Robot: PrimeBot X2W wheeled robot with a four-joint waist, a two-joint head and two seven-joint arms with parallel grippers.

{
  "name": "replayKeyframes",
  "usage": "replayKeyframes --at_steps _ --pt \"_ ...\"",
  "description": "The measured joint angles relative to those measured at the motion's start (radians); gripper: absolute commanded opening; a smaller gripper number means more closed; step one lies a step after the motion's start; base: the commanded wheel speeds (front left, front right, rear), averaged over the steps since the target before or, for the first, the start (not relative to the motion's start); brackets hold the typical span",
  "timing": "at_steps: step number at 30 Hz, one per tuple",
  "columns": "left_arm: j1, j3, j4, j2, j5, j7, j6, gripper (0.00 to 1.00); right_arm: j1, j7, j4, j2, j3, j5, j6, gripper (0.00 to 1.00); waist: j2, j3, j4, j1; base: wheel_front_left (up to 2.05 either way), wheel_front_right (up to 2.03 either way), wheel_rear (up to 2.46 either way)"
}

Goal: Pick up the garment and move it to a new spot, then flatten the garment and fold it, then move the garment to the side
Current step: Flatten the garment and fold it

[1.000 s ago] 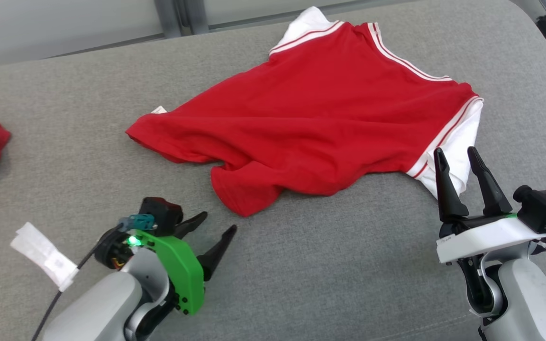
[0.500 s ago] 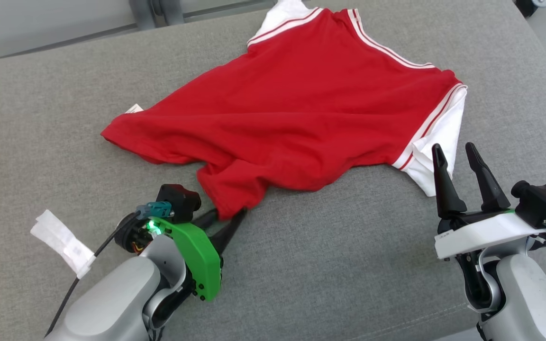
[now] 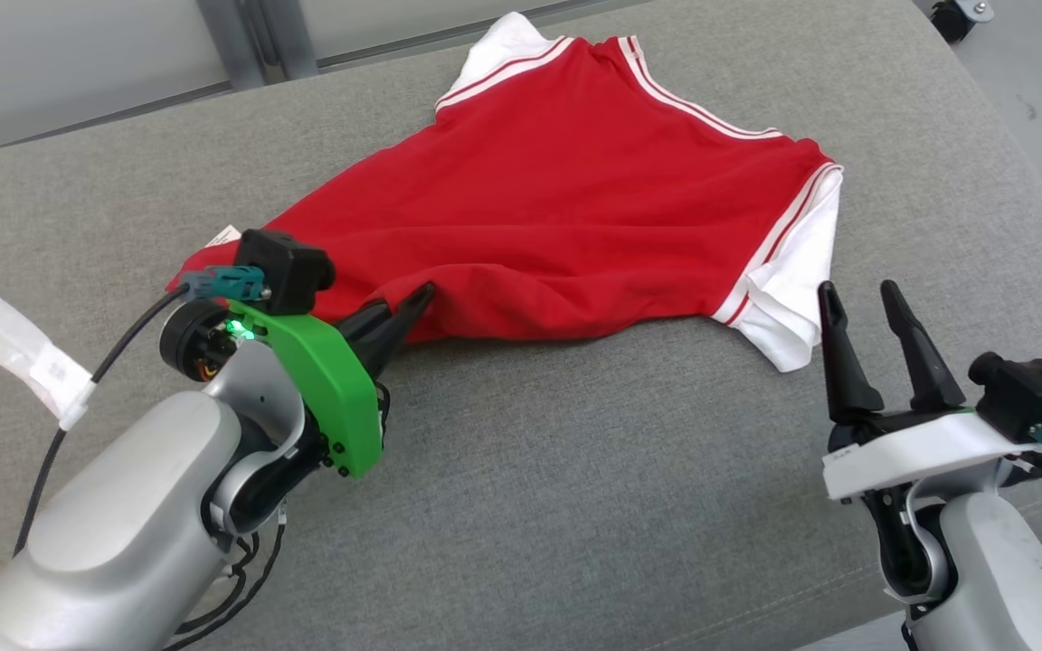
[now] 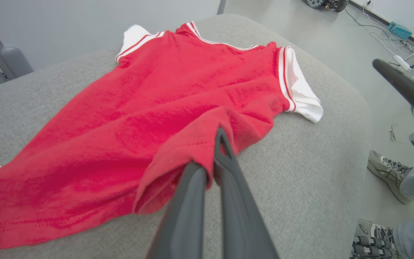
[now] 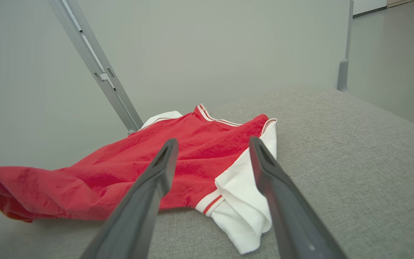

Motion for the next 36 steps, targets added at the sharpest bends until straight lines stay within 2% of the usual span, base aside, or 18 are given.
replayKeyframes --at_steps 3,8,12,16,19,21,24,25,26,27,32,36 --pt "0.001 0.007 -0.013 0.015 -0.004 -0.002 0.001 0.0 0.019 0.0 -0.003 -0.005 -0.025 0.0 0.0 1.0 0.0 0.0 0.001 0.0 0.0 0.0 0.0" --pt "0.063 0.021 -0.095 0.105 -0.049 0.035 0.013 0.0 0.026 0.0 -0.008 -0.014 -0.045 -0.006 0.0 1.0 0.0 -0.003 0.041 0.0 0.0 0.0 0.0" --pt "0.145 0.038 -0.17 0.208 -0.083 0.058 0.051 0.0 0.029 0.0 -0.01 -0.028 -0.053 -0.011 0.0 1.0 0.0 -0.011 0.088 0.0 0.0 0.0 0.0" --pt "0.242 0.054 -0.207 0.253 -0.136 0.048 0.084 0.0 0.028 0.0 -0.009 -0.038 -0.051 -0.017 0.0 1.0 0.0 -0.017 0.136 0.0 0.0 0.0 0.0" --pt "0.297 0.058 -0.183 0.264 -0.161 0.018 0.092 0.0 0.027 0.0 -0.004 -0.048 -0.048 -0.018 0.0 1.0 0.0 -0.021 0.168 0.0 0.0 0.0 0.0" --pt "0.319 0.039 -0.148 0.268 -0.128 0.001 0.101 0.0 0.025 0.0 0.0 -0.053 -0.044 -0.018 0.0 1.0 0.0 -0.023 0.185 0.0 0.0 0.0 0.0" --pt "0.341 0.032 -0.091 0.239 -0.106 -0.054 0.105 0.0 0.021 0.0 0.003 -0.064 -0.047 -0.018 0.0 1.0 0.0 -0.027 0.207 0.0 0.0 0.0 0.0" --pt "0.345 0.022 -0.07 0.225 -0.096 -0.065 0.105 0.27 0.022 0.0 0.004 -0.067 -0.048 -0.018 0.0 1.0 0.0 -0.029 0.214 0.0 0.0 0.0 0.0" --pt "0.349 0.015 -0.046 0.213 -0.086 -0.079 0.104 0.82 0.022 0.0 0.006 -0.07 -0.05 -0.018 0.0 1.0 0.0 -0.03 0.22 0.0 0.0 0.0 0.0" --pt "0.353 0.014 -0.029 0.205 -0.085 -0.091 0.103 1.0 0.022 0.0 0.006 -0.072 -0.051 -0.018 0.0 1.0 0.0 -0.032 0.225 0.0 0.0 0.0 0.0" --pt "0.375 0.035 0.002 0.179 -0.1 -0.16 0.09 1.0 0.03 0.0 0.01 -0.082 -0.06 -0.018 0.0 1.0 0.0 -0.051 0.24 0.0 0.0 0.0 0.0" --pt "0.389 0.098 -0.039 0.225 -0.082 -0.25 0.15 1.0 0.043 0.0 0.006 -0.083 -0.074 -0.018 0.0 1.0 0.0 -0.074 0.247 0.0 0.0 0.0 0.0"
